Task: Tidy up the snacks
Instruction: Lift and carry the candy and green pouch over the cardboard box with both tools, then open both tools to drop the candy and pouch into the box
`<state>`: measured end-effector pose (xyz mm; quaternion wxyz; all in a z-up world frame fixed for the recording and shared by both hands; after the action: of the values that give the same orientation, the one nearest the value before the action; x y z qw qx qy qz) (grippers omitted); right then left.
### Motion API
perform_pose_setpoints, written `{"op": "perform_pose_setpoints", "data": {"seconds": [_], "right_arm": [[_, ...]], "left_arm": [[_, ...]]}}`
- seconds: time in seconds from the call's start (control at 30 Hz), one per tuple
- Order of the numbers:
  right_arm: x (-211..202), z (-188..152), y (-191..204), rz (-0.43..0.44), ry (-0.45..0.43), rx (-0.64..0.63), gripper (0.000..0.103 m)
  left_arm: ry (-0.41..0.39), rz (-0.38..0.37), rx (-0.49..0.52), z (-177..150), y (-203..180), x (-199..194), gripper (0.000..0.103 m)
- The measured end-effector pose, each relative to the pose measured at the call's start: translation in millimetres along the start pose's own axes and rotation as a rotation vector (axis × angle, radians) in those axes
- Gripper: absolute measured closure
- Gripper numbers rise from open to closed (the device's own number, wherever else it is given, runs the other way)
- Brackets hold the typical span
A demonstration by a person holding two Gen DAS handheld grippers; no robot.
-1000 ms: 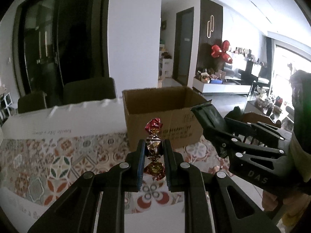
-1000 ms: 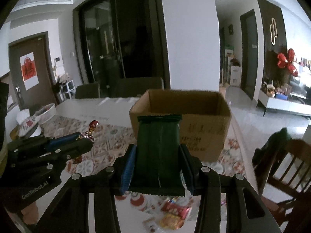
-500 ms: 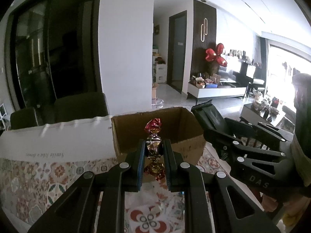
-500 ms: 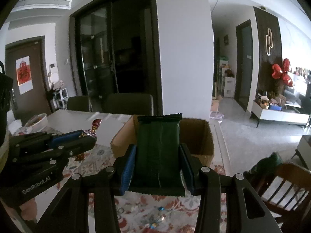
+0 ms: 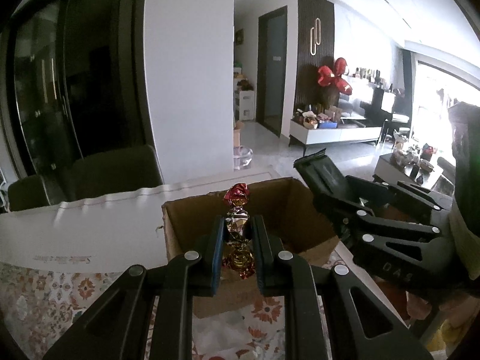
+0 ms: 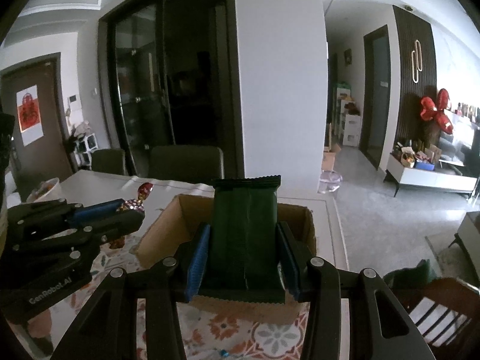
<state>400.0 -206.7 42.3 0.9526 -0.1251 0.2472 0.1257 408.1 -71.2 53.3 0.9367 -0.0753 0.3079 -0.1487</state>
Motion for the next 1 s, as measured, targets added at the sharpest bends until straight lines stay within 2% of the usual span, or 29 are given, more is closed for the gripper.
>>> {"op": "perform_pose_setpoints", "data": {"seconds": [0.33,0.37,0.4,0.47,0.57,0.7,1.0], "right_arm": [[40,-1,-17,-0.001,0.051,0.021,0.057],[44,-2,-18,0.004,0.060,0.025,0.057],[47,-4,-19,0.004,0.065,0.029,0.057],[50,-7,-20,0.000,0.074,0.032,0.056],[53,-11,-20,0.002,0.088,0.044,0.041],[48,-15,-16,-0.017,0.090,0.028,0.040],[12,-24,-10,-0.039,0.048,-0.013,0.040]], "left_arm": [[0.059,0.029,-0.014,8,7,48,0.084],[0.058,0.032,-0.014,8,7,50,0.080],[0.057,0.037,-0.012,8,8,52,0.069],[0.050,0.053,-0.008,7,8,53,0.054],[0.042,0.068,0.000,5,11,51,0.052],[0.024,0.084,0.010,2,12,44,0.043],[-0.034,0.077,0.024,-15,5,2,0.040]]}}
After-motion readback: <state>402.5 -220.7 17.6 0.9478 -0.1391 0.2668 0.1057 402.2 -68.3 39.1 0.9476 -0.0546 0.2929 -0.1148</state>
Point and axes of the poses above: each gripper's, at about its wrist camera, not at the fingertips, and x roughly the way its jaws point, y to its left, z to its top, the point moved 3 cm from there along x, roughly the way its jaws point, and after that the axes turned 15 degrees about -x, right-handed, at the moved point
